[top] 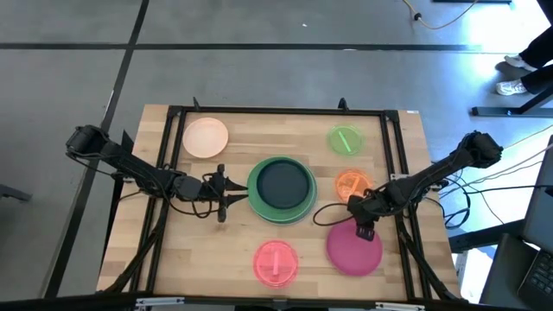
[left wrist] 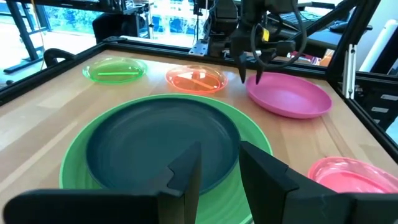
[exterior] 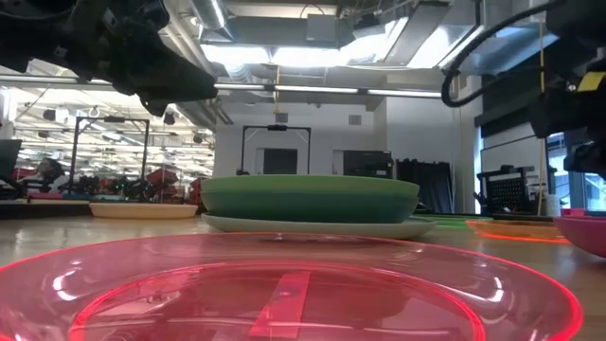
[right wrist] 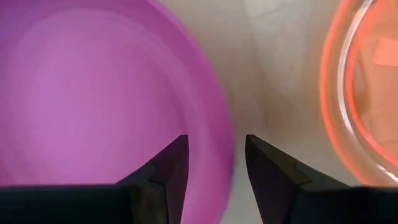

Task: Stack plastic plates
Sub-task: Stack the pink plate on top of the black plate

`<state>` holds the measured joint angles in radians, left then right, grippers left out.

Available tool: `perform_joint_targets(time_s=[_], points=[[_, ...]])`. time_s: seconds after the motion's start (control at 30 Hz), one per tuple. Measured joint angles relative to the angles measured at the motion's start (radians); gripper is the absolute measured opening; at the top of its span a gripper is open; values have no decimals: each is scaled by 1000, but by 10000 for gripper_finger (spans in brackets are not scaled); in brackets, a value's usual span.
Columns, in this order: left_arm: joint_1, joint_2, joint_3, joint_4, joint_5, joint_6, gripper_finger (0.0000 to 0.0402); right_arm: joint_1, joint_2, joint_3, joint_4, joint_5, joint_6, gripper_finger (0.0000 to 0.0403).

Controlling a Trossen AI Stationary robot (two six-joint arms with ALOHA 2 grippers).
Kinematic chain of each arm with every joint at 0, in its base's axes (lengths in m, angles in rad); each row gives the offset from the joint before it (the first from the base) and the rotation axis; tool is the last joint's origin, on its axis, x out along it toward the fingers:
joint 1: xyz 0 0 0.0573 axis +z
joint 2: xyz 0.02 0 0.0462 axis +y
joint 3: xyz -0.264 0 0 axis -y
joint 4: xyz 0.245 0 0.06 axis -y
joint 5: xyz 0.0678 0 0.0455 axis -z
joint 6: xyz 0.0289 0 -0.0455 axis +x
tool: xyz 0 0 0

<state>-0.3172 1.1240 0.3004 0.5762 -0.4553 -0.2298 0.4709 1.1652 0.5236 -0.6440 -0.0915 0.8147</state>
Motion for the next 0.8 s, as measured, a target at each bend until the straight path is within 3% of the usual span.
perform_joint_targets(time_s=[0.23,0.37,0.6,0.8], points=[[0,0,0,0,0,0,102,0,0,-47,82,8,0,137],[0,0,0,-2,0,0,102,0,0,-61,133,-21,0,96],[0,0,0,-18,0,0,102,0,-1,-61,131,28,-27,8],[0,0,0,-18,0,0,102,0,-1,-61,151,31,-102,11]])
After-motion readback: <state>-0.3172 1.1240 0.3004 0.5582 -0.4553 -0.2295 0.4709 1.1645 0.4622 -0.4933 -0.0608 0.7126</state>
